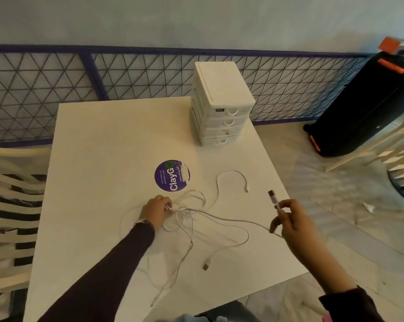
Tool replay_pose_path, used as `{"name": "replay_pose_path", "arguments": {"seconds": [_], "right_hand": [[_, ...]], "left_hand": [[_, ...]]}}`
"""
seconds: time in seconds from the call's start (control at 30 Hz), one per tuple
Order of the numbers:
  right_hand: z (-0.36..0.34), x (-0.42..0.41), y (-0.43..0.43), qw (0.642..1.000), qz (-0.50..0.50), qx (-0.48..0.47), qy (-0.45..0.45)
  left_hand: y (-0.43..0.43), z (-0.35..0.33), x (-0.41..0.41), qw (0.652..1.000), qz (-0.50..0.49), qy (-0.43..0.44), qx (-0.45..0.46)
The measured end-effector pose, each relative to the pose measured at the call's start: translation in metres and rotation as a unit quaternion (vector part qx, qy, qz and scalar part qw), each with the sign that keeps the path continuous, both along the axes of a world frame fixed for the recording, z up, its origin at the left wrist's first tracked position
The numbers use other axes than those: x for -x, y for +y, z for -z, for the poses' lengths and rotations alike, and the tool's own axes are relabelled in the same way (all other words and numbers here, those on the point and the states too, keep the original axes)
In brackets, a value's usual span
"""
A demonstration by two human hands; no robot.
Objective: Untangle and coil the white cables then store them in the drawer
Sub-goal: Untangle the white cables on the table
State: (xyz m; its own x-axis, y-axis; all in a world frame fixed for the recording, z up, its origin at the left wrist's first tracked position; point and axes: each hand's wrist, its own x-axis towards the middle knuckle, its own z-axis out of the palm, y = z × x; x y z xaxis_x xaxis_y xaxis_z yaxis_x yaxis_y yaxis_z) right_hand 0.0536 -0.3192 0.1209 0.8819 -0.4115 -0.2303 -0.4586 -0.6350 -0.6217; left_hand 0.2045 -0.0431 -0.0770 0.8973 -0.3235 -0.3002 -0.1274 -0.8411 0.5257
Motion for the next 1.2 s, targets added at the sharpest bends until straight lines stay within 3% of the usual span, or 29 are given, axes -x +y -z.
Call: {"name": "replay_pose_path", "arguments": {"seconds": [0.1, 0.3, 0.43, 0.5, 0.6, 0.7, 0.87, 1.1, 1.17, 1.2], "right_hand": [[-0.002, -0.005, -0.028, 0.999, 0.014, 0.043, 0.003], [-0.006, -0.021, -0.062, 0.991, 0.041, 0.127, 0.004], [-0.009, -0.028, -0.063, 0.991, 0.040, 0.129, -0.022], [-0.007, -0.032, -0.053, 0.995, 0.030, 0.072, -0.056], [-0.003, -0.037, -0.031, 0.993, 0.021, -0.048, -0.108], [0.004, -0.043, -0.011, 0.987, 0.004, -0.108, -0.122], [-0.006, -0.052, 0.029, 0.984, -0.052, -0.134, -0.108], [-0.016, -0.065, 0.062, 0.979, -0.110, -0.123, -0.116], [-0.016, -0.068, 0.066, 0.981, -0.115, -0.103, -0.118], [-0.016, -0.070, 0.067, 0.982, -0.116, -0.095, -0.118]], "left_hand": [[0.027, -0.015, -0.019, 0.993, -0.093, -0.033, 0.062], [0.080, -0.045, -0.037, 0.961, -0.241, -0.088, 0.101], [0.093, -0.055, -0.025, 0.930, -0.328, -0.050, 0.158], [0.088, -0.068, -0.017, 0.915, -0.345, -0.005, 0.210], [0.078, -0.094, -0.005, 0.902, -0.341, 0.022, 0.264], [0.063, -0.135, 0.004, 0.886, -0.331, 0.001, 0.325], [0.040, -0.207, 0.020, 0.850, -0.281, -0.036, 0.445], [0.039, -0.278, 0.028, 0.831, -0.194, -0.053, 0.518], [0.043, -0.299, 0.028, 0.796, -0.182, -0.081, 0.571], [0.048, -0.308, 0.026, 0.760, -0.177, -0.088, 0.619]]}}
